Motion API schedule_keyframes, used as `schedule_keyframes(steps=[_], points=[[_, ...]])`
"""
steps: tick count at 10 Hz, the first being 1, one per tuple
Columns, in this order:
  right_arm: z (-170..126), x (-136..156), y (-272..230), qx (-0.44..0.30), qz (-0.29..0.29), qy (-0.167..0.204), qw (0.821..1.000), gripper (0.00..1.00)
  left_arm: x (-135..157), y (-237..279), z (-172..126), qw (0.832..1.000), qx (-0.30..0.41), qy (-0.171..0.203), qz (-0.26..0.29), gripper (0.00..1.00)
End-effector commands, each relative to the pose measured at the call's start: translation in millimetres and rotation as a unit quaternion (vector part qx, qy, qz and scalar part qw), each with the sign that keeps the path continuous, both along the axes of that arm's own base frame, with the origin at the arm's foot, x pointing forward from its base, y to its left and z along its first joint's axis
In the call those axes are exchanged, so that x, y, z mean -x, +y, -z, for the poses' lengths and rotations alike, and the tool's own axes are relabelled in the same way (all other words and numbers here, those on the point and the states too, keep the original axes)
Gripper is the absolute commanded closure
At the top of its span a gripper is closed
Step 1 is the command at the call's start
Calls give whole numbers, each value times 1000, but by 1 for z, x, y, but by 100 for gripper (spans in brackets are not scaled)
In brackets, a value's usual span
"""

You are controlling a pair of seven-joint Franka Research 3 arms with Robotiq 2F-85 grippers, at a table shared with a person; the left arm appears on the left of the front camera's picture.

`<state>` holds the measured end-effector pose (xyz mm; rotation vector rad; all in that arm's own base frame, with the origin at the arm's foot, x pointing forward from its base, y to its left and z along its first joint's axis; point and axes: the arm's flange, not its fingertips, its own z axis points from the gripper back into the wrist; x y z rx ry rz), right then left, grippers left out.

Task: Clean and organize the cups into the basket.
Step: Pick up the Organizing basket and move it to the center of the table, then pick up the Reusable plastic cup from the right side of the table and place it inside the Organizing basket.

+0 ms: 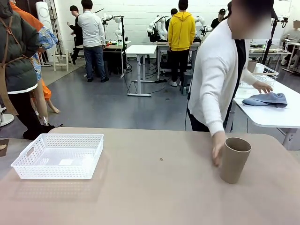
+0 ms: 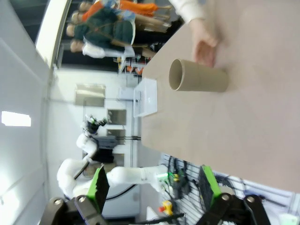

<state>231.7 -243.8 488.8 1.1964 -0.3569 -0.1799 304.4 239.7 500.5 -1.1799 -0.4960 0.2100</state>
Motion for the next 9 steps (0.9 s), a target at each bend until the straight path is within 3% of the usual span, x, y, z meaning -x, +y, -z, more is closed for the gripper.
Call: schedule_keyframes(steps=[1, 3, 4, 7, 9], points=[[-5, -13, 8, 88, -21, -251, 964, 0, -7, 1, -11, 997, -71, -17, 1, 0], [-4, -24, 20, 104, -137, -376, 910, 0, -16, -6, -36, 982, -180, -13, 56, 0], [2, -33, 21, 96, -188, -409, 888, 0, -22, -12, -50, 970, -228, -12, 82, 0], [29, -57, 17, 160, -203, -438, 861, 0, -46, -41, -75, 931, -352, 45, 90, 0], [38, -56, 21, 179, -213, -443, 853, 0, -60, -77, -62, 890, -446, 75, 63, 0]])
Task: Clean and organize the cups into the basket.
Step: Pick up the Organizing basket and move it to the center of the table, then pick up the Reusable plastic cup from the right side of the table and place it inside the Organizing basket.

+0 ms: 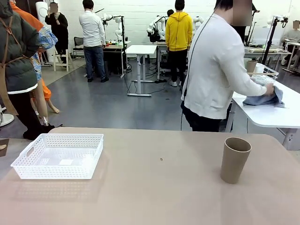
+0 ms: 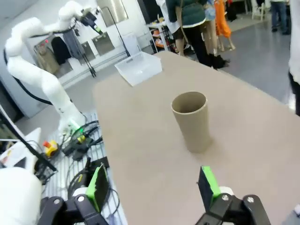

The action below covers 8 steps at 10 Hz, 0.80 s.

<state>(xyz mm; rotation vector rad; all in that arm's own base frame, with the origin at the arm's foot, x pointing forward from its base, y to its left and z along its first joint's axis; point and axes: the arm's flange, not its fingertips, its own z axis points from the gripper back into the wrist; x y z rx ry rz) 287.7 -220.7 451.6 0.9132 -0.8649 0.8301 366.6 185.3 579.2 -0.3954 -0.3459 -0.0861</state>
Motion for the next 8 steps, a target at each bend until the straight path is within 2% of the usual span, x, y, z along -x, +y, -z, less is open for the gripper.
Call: schedule_keyframes(steps=[1, 4, 5, 8], points=[[2, 1, -1, 11, 2, -10, 1000, 0, -1, -44, 28, 994, -103, 14, -30, 0], [10, 6, -8, 14, -11, -3, 1000, 0, -7, -90, 65, 977, -208, -4, -50, 0], [3, 0, -3, 6, 2, -2, 1000, 0, -7, -100, 83, 971, -232, -3, -51, 0], [3, 0, -3, 6, 2, -2, 1000, 0, -1, -112, 116, 971, -230, 25, -51, 0]])
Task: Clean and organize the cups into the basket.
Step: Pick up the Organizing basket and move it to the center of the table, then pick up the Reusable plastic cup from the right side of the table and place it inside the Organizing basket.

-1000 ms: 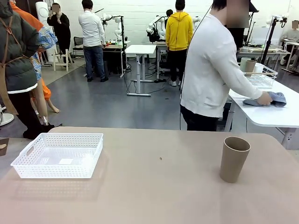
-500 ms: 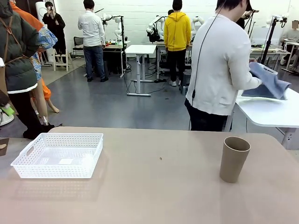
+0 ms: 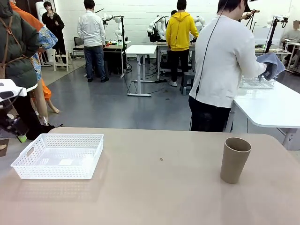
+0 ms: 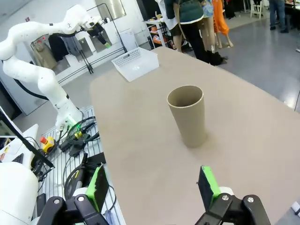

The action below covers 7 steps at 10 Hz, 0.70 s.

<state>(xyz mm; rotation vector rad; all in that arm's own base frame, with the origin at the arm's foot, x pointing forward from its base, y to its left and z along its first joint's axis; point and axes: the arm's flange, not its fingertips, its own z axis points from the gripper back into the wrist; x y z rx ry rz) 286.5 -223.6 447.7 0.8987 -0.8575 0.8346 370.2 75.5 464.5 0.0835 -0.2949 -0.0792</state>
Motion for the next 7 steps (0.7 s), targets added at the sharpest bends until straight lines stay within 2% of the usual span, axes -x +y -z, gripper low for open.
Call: schedule_keyframes(steps=[1, 2, 3, 6, 7], points=[[-1, -1, 0, -2, 1, -2, 1000, 0, 8, 2, 3, 999, 30, 9, -12, 0], [-1, -1, 0, -2, 1, -2, 1000, 0, 17, 10, -8, 997, 74, 6, -8, 0], [-1, -1, 0, -2, 1, -2, 1000, 0, 1, 1, 4, 1000, 8, 7, -3, 0], [0, 0, 0, 0, -1, 0, 1000, 0, 1, 1, 4, 1000, 8, 7, -3, 0], [11, -9, 12, 19, -72, -73, 995, 0, 5, 4, 2, 1000, 22, 11, -2, 0]])
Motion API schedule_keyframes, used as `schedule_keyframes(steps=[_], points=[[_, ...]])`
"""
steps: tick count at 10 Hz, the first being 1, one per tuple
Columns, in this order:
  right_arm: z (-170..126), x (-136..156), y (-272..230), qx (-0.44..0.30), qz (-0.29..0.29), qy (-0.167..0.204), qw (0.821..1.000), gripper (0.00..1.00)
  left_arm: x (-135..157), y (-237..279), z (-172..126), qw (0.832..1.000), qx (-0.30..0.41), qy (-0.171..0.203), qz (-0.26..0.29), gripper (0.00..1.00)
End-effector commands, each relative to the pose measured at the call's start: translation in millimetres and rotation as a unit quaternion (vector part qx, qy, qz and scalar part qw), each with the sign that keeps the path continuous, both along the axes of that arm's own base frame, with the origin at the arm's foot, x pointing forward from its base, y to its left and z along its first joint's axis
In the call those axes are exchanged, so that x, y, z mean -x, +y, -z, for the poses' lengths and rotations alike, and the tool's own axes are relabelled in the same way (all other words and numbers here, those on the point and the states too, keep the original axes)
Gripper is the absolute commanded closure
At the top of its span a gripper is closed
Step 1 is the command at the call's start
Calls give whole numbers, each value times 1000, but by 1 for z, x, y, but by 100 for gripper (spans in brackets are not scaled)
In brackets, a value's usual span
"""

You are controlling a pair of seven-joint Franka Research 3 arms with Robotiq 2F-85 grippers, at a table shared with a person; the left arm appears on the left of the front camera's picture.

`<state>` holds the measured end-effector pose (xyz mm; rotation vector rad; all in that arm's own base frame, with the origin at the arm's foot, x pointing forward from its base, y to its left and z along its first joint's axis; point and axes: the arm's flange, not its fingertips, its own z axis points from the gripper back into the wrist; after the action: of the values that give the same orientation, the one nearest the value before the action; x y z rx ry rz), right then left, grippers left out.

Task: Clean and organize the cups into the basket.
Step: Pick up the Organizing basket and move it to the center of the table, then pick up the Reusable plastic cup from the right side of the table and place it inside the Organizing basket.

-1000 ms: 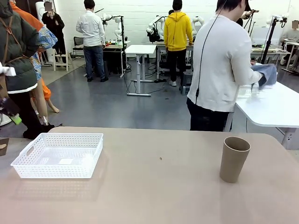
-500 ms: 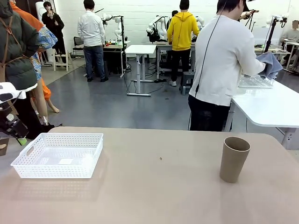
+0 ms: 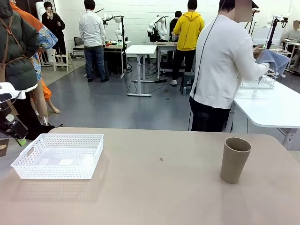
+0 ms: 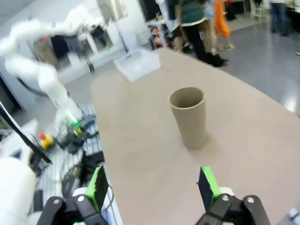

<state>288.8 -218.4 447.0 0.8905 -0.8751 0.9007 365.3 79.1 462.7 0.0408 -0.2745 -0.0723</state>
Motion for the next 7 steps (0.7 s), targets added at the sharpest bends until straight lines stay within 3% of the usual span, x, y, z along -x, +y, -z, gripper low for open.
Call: schedule_keyframes(steps=[1, 3, 7], points=[[23, -21, 12, 18, -90, -93, 991, 0, -7, 6, 3, 1000, 16, 17, 2, 0], [53, -51, 25, 40, -151, -141, 978, 0, -15, 16, 4, 998, 38, 40, 6, 0], [98, -109, 50, 45, -200, -124, 971, 0, -19, 17, 23, 997, 46, 64, 20, 0]])
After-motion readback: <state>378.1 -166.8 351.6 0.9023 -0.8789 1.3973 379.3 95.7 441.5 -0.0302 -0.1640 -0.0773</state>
